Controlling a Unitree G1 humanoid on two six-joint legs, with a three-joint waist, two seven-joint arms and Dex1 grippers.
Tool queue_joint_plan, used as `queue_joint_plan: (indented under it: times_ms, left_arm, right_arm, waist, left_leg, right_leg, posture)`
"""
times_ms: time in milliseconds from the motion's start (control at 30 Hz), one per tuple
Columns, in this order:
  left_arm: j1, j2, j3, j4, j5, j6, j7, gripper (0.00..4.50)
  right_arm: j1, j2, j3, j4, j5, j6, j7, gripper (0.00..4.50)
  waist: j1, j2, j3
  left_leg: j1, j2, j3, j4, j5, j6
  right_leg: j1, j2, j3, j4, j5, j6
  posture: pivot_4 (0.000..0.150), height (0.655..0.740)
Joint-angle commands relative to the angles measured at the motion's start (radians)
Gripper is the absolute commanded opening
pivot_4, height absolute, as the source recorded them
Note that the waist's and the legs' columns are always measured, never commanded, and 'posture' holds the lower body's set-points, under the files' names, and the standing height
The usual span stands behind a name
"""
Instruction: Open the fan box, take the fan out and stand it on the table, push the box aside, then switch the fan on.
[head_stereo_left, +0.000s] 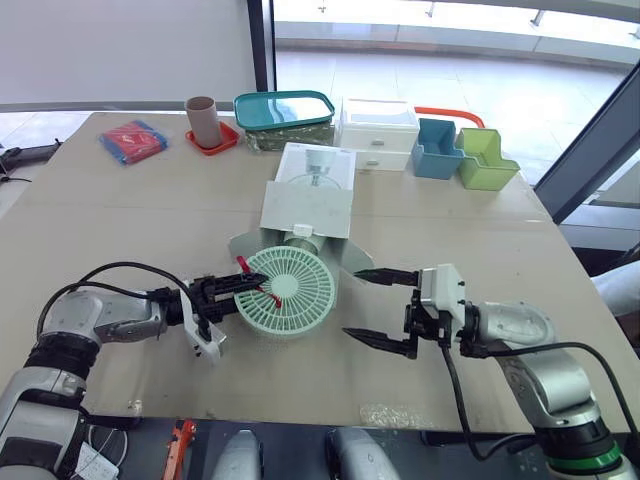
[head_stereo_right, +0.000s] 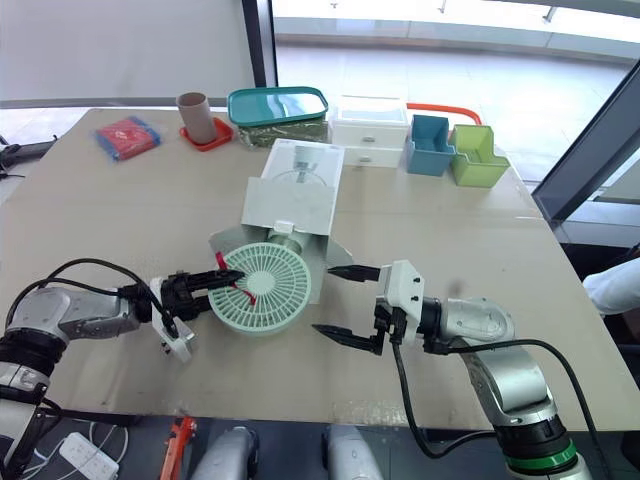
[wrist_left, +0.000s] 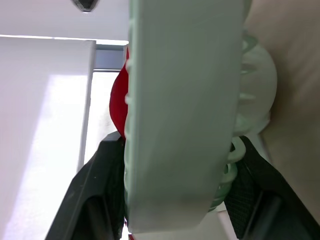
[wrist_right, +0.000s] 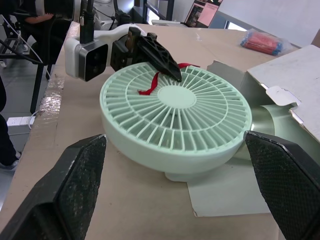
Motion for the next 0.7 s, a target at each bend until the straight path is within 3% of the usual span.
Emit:
queue_joint_plan:
  times_ms: [33, 167, 333, 500, 700]
  left_arm:
    - [-0.007, 0.033, -0.056, -0.014, 0.023, 0.024, 0.074, 1.98]
    - [-0.015, 0.057, -0.095, -0.018, 0.0, 0.022, 0.12, 1.98]
    - [0.015, 0.085, -0.103, -0.094, -0.183, -0.059, 0.034, 1.98]
    - [0.087, 0.166, -0.132, -0.185, -0.475, -0.067, -0.126, 1.98]
    - [0.172, 0.25, -0.166, -0.344, -0.856, 0.084, -0.333, 1.98]
  right_arm:
    - [-0.025, -0.003, 0.001, -0.009, -0.005, -0.017, -0.003, 4.5]
    - [-0.033, -0.001, 0.008, -0.011, -0.01, -0.012, -0.007, 4.5]
    - [-0.047, 0.0, 0.01, 0.006, -0.028, -0.024, -0.014, 4.5]
    - [-0.076, 0.014, 0.004, 0.048, -0.045, -0.066, -0.029, 4.5]
    - [-0.089, 0.022, 0.009, 0.082, -0.048, -0.097, -0.027, 4.5]
  waist:
    - [0.0, 0.0, 0.0]
    - [-0.001, 0.0, 0.0]
    - [-0.001, 0.0, 0.0]
    - [-0.002, 0.0, 0.0]
    - [-0.001, 0.0, 0.0]
  left_leg:
    - [0.0, 0.0, 0.0, 0.0, 0.0, 0.0]
    - [0.0, 0.0, 0.0, 0.0, 0.0, 0.0]
    - [0.0, 0.0, 0.0, 0.0, 0.0, 0.0]
    - [0.0, 0.0, 0.001, 0.0, 0.0, 0.0]
    - [0.0, 0.0, 0.001, 0.001, 0.0, 0.0]
  right_leg:
    - [0.0, 0.0, 0.0, 0.0, 0.0, 0.0]
    - [0.0, 0.0, 0.0, 0.001, 0.0, 0.0]
    - [0.0, 0.0, -0.001, 0.001, 0.0, 0.0]
    - [-0.001, -0.001, -0.001, 0.001, 0.001, -0.001]
    - [0.0, -0.001, -0.001, 0.001, 0.001, -0.001]
  posture:
    - [0.15, 0.74]
    - [0.15, 0.74]
    - [0.15, 0.74]
    - [0.15, 0.74]
    - [0.15, 0.74]
